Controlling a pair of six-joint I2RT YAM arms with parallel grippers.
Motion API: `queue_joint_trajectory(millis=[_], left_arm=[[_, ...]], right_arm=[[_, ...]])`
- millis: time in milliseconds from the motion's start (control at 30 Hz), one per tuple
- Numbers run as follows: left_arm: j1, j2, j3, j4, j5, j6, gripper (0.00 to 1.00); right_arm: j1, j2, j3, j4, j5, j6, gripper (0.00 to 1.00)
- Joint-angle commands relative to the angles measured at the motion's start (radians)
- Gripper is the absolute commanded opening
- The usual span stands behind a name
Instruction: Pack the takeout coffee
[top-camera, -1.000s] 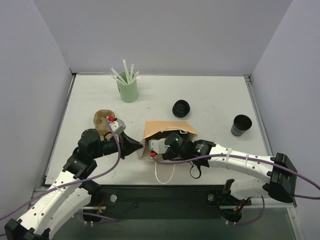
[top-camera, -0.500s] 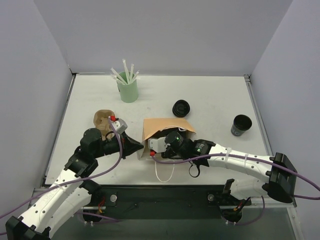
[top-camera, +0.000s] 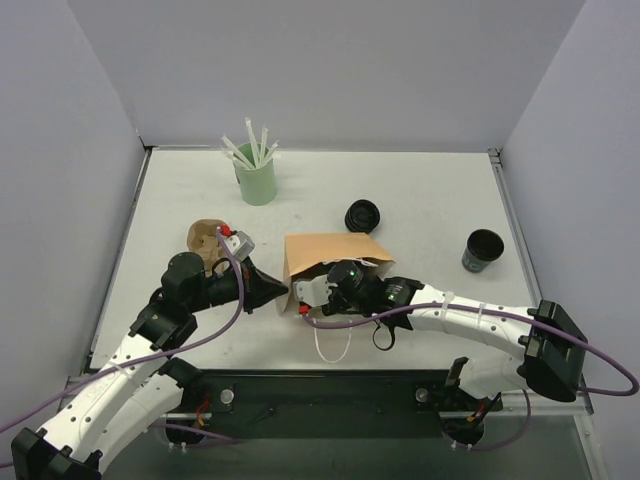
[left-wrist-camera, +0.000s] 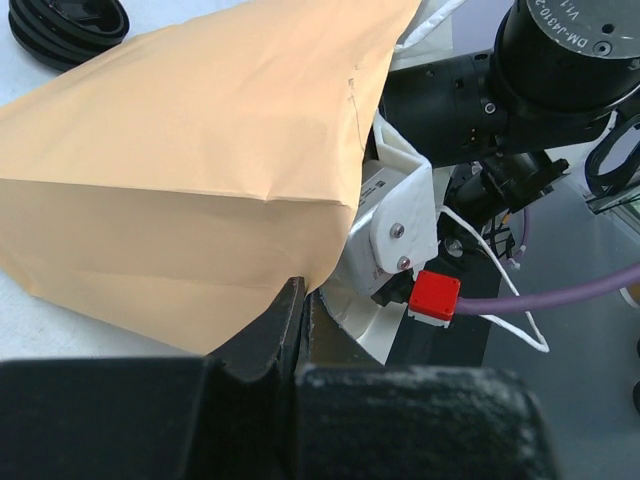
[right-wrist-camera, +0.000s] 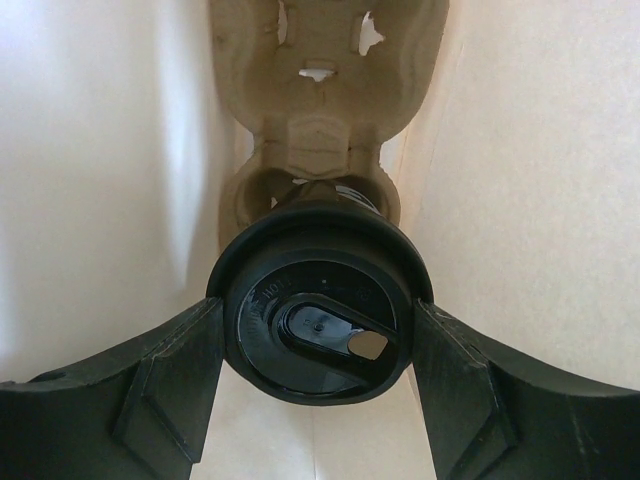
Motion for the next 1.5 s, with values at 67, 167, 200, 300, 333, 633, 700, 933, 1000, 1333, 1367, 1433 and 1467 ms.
queue_joint_trajectory(millis=[67,167,200,300,333,633,700,933,1000,1333,1367,1433,1467], left_arm=[[-0.004,0.008,0.063,-0.012,-0.009,-0.019,0.0],[-0.004,0.008,0.064,-0.021,-0.009,-0.019,0.0],[-0.004,0.006,0.066,-0.024,-0.009,-0.019,0.0],[-0.004,0.008,0.066,-0.032,-0.009,-0.019,0.0],[-0.004,0.006,0.066,-0.032,-0.009,-0.019,0.0],[-0.004,-0.001,0.069,-0.061,-0.009,-0.017,0.0],[-0.004,-0.001,0.071,-0.064,-0.011,-0.017,0.0],[-0.003,0.003,0.078,-0.078,-0.014,-0.019,0.0],[-0.003,0.005,0.078,-0.08,-0.015,-0.023,0.0],[-0.003,0.013,0.083,-0.081,-0.009,-0.048,0.0],[-0.003,0.013,0.081,-0.078,-0.009,-0.051,0.0],[-0.003,0.013,0.08,-0.077,-0.011,-0.054,0.0],[-0.003,0.014,0.083,-0.077,-0.012,-0.054,0.0]], right_arm=[[-0.041,-0.015,0.017,0.006,-0.054,-0.039,0.57],[-0.059,-0.02,0.009,0.008,-0.076,-0.046,0.57],[-0.067,-0.022,0.009,0.006,-0.082,-0.051,0.57],[-0.078,-0.017,0.001,0.028,-0.108,-0.057,0.57],[-0.082,-0.014,0.0,0.036,-0.117,-0.062,0.57],[-0.096,0.032,-0.014,0.105,-0.131,-0.077,0.57],[-0.102,0.043,-0.016,0.121,-0.131,-0.08,0.57],[-0.113,0.041,-0.028,0.206,-0.134,-0.102,0.56],[-0.116,0.043,-0.03,0.226,-0.136,-0.103,0.56],[-0.133,0.104,-0.069,0.332,-0.157,-0.112,0.59],[-0.133,0.112,-0.074,0.347,-0.157,-0.124,0.6],[-0.138,0.124,-0.076,0.361,-0.159,-0.126,0.6],[-0.139,0.126,-0.074,0.362,-0.159,-0.122,0.6]])
